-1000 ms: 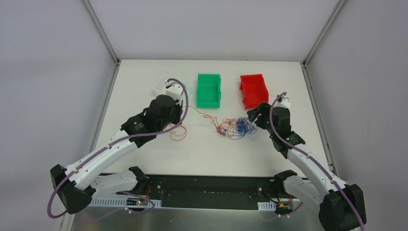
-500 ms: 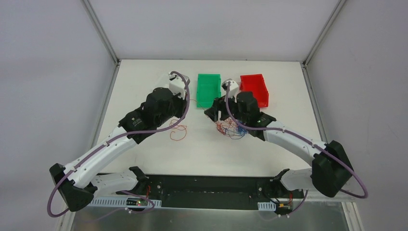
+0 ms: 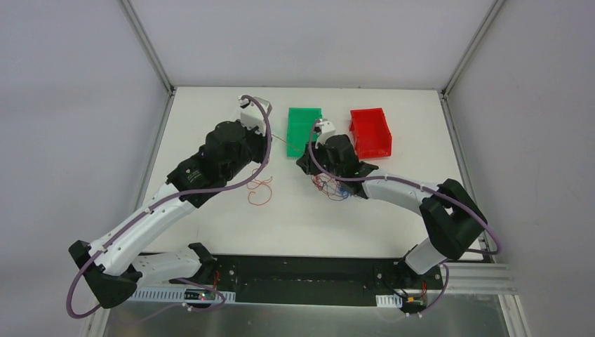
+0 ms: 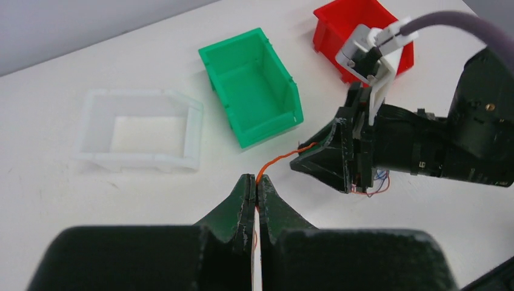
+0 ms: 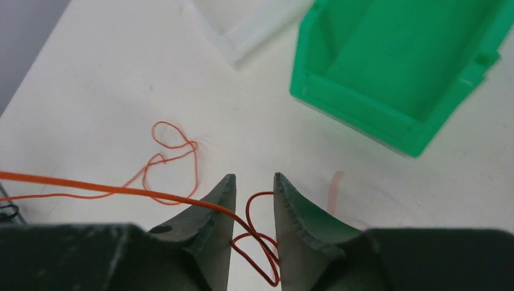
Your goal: Untangle the cables
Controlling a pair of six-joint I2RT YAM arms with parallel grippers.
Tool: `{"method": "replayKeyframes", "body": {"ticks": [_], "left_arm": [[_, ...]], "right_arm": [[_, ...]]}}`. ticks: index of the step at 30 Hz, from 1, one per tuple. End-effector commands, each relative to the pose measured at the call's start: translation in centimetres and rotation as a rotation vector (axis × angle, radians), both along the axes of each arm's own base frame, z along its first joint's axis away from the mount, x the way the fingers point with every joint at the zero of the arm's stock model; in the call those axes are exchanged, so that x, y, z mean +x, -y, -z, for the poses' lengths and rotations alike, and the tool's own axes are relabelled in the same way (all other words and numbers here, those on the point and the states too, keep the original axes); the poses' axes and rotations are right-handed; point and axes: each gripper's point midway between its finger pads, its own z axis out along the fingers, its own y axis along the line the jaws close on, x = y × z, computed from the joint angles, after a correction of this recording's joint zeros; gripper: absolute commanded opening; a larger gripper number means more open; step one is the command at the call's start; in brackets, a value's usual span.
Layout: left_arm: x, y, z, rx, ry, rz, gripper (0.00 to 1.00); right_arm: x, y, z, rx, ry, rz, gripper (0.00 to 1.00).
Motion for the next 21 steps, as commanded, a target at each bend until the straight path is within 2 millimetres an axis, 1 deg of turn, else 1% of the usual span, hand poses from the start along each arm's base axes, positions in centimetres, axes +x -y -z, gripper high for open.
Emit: {"method": "replayKeyframes", "body": {"ticks": [1,3,5,7,10,14,16,18,20,21], "left_arm": [[0.9,-3.4,-6.7,-0.081,0.189,-0.133,0.00],[1.0,-4.9,-8.6,-0.090,0.232,-0.181,0.00],[1.1,-6.6,-10.5,-0.096,0.275,-0.235,0.00],[1.3,-8.1,-11.8,-0.093,0.307,-0.288,0.00],[1.8,-9.7,-12.8,-0.092,0.329,-0.358,0.00],[2.2,-9.7,-12.9,-0.097,0.333,-0.366,0.00],[2.4,-9.6,-12.8,-0.096,0.329,-0.368,0.00],[2.6,-9.1,-12.5,-0.098,0.322,-0.347,0.00],[2.8,-8.2,-12.1,-0.108,0.308,-0.312,0.00],[2.9,-7.7,-11.8,-0.111,0.298,-0.294,0.00]], "right_arm": [[1.8,4.3,2.3,0.048,-0.085,0.337,0.30],[1.3,7.0,4.4,0.033,-0.171,0.460,0.29],[0.3,9.4,6.1,0.006,-0.232,0.540,0.27],[-0.2,12.1,7.0,-0.024,-0.259,0.632,0.24],[-0.9,15.2,7.3,-0.050,-0.271,0.728,0.23],[-1.5,18.3,7.0,-0.102,-0.266,0.818,0.24],[-2.1,19.8,7.2,-0.137,-0.283,0.861,0.25],[-2.3,20.5,7.2,-0.141,-0.289,0.873,0.25],[-2.5,20.5,6.8,-0.128,-0.282,0.859,0.27],[-2.5,20.4,6.5,-0.116,-0.273,0.841,0.29]]}}
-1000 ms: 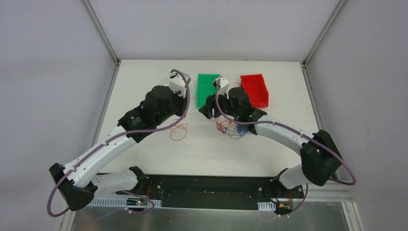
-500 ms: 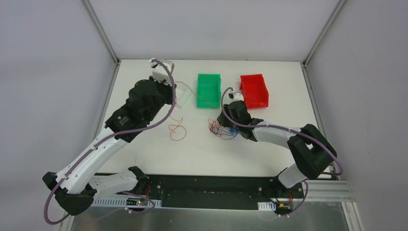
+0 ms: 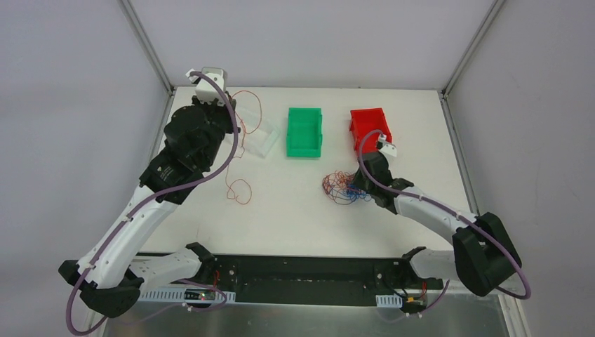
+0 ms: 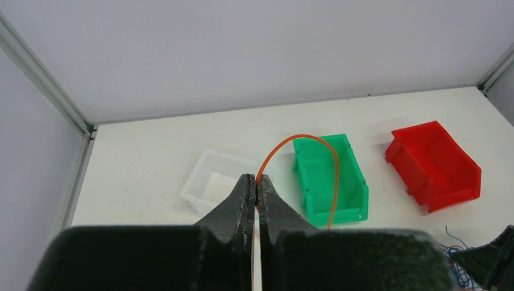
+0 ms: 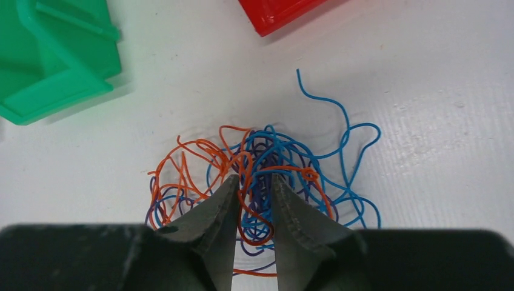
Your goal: Untangle the cables
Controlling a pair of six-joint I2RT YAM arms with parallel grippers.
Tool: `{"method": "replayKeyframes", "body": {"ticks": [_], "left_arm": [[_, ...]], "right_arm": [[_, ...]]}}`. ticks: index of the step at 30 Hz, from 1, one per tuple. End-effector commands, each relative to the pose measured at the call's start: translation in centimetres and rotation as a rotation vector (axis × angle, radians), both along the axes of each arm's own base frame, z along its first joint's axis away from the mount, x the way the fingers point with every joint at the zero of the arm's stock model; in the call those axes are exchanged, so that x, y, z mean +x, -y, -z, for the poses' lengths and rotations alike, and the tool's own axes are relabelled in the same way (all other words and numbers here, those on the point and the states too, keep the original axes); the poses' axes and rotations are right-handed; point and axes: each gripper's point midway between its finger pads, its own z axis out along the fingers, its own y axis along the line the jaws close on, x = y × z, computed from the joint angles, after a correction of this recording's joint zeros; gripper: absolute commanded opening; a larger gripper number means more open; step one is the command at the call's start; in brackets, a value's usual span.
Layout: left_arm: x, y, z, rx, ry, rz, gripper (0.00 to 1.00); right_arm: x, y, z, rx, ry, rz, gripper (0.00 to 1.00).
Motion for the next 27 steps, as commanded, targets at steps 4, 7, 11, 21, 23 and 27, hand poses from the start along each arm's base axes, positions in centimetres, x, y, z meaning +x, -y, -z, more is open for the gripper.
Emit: {"method": "replayKeyframes", "body": {"ticks": [4,7,11,21,23,27], "left_arm": [[0.6,2.3,0.8,-0.054,-0.017,0.085,0.00],[0.5,2.4,2.6,-0.068,-0.058,0.082,0.00],[0.1,0.8,6.4,-0.057,-0.146,-0.001,0.00],[-4.5,-3.8,16.2,-0.040,-0.415,-0.185,0.00],[-5.5,-4.5,17.9,-0.035,-0.464,-0.213,0.00],[-7.0,-5.2,21.1,-0.057,-0.550,-0.258,0.00]], "right_arm": [[-0.7,0.7,-2.5,0.011,0.066,-0.041,0.50],[-0.5,0.4,-4.2,0.021,0.111,-0.073,0.63],[-0.4,0.2,-5.8,0.022,0.151,-0.101,0.68],[0.7,-0.2,-6.6,0.013,0.178,-0.105,0.69],[1.1,-0.7,-6.6,0.025,0.180,-0.112,0.69],[1.8,-1.8,-6.1,0.052,0.176,-0.124,0.69]]}}
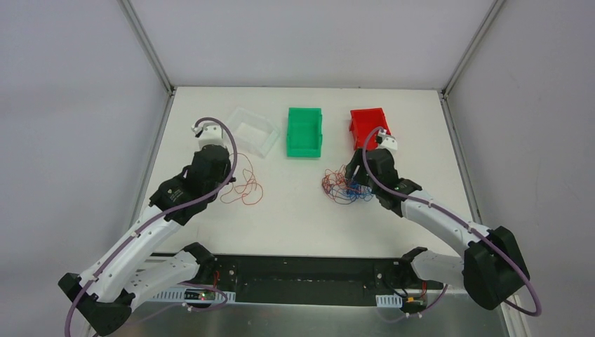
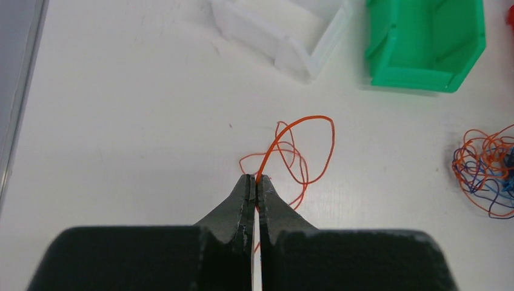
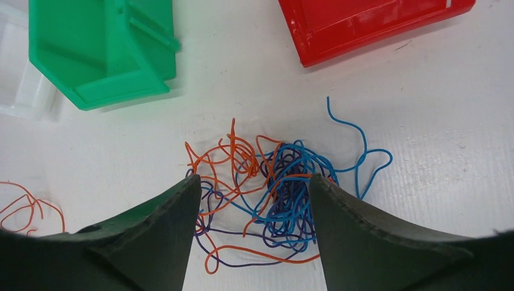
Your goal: Untangle the cables
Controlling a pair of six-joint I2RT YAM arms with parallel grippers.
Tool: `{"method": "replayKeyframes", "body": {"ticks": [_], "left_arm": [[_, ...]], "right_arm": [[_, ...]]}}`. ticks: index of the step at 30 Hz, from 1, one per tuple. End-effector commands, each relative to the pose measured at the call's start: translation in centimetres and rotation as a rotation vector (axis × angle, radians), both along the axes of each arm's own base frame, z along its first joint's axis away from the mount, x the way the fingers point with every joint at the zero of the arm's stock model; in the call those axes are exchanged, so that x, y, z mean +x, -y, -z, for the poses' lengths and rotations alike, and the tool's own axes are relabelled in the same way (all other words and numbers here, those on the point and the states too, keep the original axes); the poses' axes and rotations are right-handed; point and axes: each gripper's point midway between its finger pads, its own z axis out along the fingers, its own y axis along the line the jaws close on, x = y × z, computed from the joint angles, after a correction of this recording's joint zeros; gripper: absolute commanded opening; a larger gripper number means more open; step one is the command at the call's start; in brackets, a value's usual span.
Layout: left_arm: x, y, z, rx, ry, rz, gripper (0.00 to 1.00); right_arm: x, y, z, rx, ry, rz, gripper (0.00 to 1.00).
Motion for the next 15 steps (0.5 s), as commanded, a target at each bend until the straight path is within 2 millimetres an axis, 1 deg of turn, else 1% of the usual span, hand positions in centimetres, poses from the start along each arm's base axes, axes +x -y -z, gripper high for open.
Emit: {"method": "replayKeyframes", "body": {"ticks": [1,4,8,11,15], "left_arm": [[-2.1,-1.6,3.9,-0.038,-0.113,-0.115,0.00],[-2.9,-1.4,6.5,-0.071,-0.177,-0.140,0.00],[-3.8,-0.9,9.3,-0.096,-0.261,-0.160,0.00],[-4.2,-1.0,10.9,-0.093,-0.307,-0.184,0.00],[-4.7,-1.1,12.1,-0.095,-0.334,-0.204,0.00]], "right_arm": [[1.8,-1.7,-1.6,0.054,0.054,-0.023,0.69],[1.8,-1.8,-1.2,0.066,0.068,-0.019,0.69],[1.3,-1.1,-0.4,0.076,0.092,0.001,0.69],[1.0,-0.8,-0.4,0.089,0.109,0.007,0.69],[1.0,-0.7,-0.5,0.088,0.115,0.007,0.69]]}}
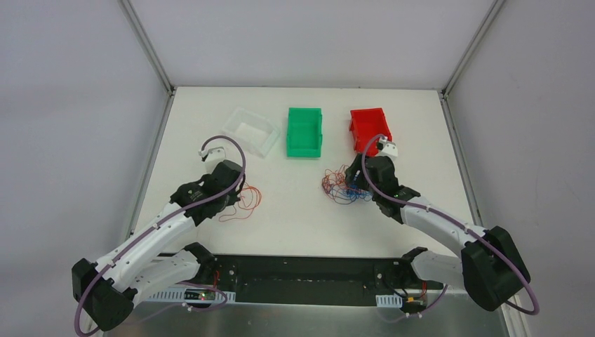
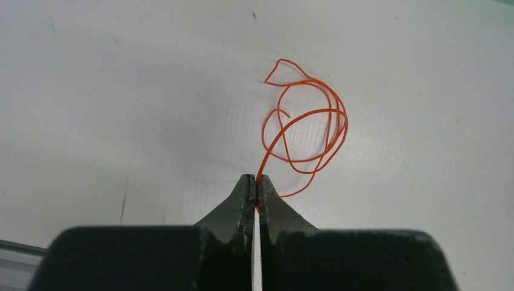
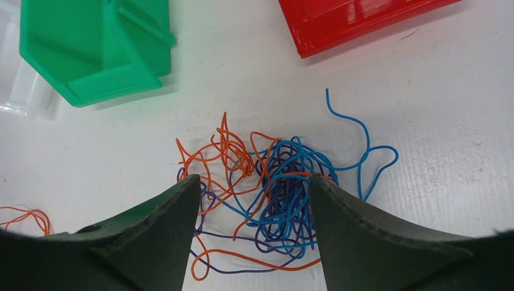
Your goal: Untangle the cables
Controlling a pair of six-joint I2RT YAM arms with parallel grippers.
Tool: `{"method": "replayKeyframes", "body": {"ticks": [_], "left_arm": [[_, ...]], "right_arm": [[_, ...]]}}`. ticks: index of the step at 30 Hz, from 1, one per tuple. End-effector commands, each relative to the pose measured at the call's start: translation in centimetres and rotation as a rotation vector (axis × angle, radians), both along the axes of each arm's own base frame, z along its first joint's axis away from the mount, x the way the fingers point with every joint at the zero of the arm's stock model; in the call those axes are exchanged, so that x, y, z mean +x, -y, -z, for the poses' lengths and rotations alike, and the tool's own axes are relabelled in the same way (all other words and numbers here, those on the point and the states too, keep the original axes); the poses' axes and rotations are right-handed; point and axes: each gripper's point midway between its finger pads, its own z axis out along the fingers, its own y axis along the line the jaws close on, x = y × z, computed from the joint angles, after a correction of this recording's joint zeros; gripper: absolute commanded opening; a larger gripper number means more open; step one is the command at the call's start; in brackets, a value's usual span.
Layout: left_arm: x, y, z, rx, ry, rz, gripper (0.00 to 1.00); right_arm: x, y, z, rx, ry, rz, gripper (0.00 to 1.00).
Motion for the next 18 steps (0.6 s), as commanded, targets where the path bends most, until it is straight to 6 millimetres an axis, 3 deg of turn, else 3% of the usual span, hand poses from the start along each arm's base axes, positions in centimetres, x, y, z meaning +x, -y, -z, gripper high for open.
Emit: {"method": "replayKeyframes", "body": {"ticks": [1,8,9,11,12,13,18], "left_arm": [[-0.9,-0.2,1.4,-0.034,-0.042,-0.055,0.00],[-1.4,0.0,2.0,-0.045,-0.064,-0.034,0.15],[-1.5,0.0,2.0,-0.047,-0.065,-0.029,0.24],[-1.6,0.1,2.0,-0.050,-0.072,-0.024,0.76],[-1.8,0.0,1.9,-0.050,-0.079,-0.033,0.94],[-1.9,-0.1,1.9,-0.042,-0.091,-0.041,0.98],[-2.4,0.2,2.2,-0.010,-0.180,-0.036,0.99]], "right_arm": [[1.1,-0.5,-2.6,0.055,0.092,0.013,0.69],[0.9,-0.6,-2.3,0.055,0.083,0.007,0.69],[1.0,-0.6,-2.4,0.056,0.084,0.006,0.69],[1.0,-0.7,-2.4,0.057,0.083,0.005,0.69],[1.0,-0.7,-2.4,0.058,0.082,0.005,0.69],[0.9,-0.7,-2.3,0.058,0.081,0.004,0.69],[1.0,-0.7,-2.5,0.063,0.085,0.001,0.70]]}}
